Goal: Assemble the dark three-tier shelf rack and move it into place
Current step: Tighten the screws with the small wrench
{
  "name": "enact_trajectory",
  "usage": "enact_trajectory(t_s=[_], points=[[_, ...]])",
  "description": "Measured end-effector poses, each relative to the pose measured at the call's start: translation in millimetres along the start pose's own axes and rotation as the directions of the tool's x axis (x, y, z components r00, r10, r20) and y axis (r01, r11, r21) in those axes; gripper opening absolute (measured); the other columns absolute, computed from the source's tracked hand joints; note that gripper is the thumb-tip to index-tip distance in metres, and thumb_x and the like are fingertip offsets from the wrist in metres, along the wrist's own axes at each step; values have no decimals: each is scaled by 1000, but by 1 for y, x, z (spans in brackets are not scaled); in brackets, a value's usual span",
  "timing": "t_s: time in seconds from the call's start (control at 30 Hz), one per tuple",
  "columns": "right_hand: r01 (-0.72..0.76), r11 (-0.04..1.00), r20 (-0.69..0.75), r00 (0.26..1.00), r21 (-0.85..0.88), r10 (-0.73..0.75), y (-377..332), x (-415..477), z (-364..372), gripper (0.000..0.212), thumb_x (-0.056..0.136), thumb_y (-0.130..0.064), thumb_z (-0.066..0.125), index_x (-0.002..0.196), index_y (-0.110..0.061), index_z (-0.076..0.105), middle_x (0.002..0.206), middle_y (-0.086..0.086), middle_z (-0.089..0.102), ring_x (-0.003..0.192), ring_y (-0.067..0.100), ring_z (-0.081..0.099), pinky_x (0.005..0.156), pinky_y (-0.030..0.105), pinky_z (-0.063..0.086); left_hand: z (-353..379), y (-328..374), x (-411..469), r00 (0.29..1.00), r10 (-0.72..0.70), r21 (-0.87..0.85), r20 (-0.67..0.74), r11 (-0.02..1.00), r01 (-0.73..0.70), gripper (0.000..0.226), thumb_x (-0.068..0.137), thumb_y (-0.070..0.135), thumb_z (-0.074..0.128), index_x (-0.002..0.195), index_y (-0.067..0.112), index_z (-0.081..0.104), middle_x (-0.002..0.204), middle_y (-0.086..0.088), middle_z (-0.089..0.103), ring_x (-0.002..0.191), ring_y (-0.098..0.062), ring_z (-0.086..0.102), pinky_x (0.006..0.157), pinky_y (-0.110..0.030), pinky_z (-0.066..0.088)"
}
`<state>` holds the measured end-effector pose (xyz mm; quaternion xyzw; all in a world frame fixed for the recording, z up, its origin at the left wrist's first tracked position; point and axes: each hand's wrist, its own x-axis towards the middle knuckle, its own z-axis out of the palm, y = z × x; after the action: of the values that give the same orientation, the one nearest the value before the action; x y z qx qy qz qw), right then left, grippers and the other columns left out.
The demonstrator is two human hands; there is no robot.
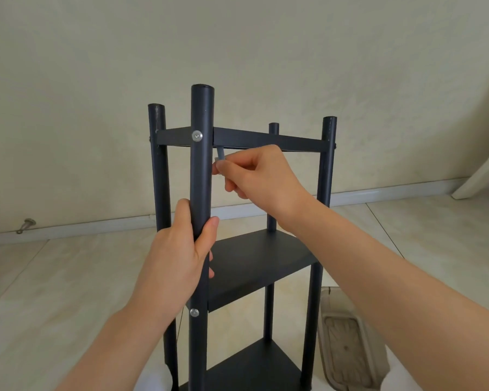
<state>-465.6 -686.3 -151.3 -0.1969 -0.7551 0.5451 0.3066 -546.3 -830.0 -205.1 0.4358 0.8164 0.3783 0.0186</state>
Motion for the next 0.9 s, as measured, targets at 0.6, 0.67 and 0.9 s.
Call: enact_trajectory(t_s=[0.6,0.67,0.9], points=[[112,992,-143,983,-54,-119,12,6,34,30,100,-17,56,82,-3,76,62,-3,67,56,1,61,84,34,56,-16,-16,13,987,47,-129,155,991,-27,35,81,68,37,106,43,40,77,7,70,57,-16,72,55,-32,58],[129,990,-162,977,-60,-137,13,9,38,31,100,-17,56,83,-1,76,64,0,68,57,3,61,81,34,56,-18,-16,15,981,60,-150,184,988,-33,32,83,66,39,107,44,40,77,6,71,58,-17,73,53,-29,57],[243,957,-227,934,-158,-274,26,16,45,30,101,-12,54,78,0,70,66,-3,62,60,4,59,65,8,47,-21,-18,15,972,87,-184,216,982,-47,33,82,68,40,108,47,40,78,3,71,61,-19,73,55,-30,60]])
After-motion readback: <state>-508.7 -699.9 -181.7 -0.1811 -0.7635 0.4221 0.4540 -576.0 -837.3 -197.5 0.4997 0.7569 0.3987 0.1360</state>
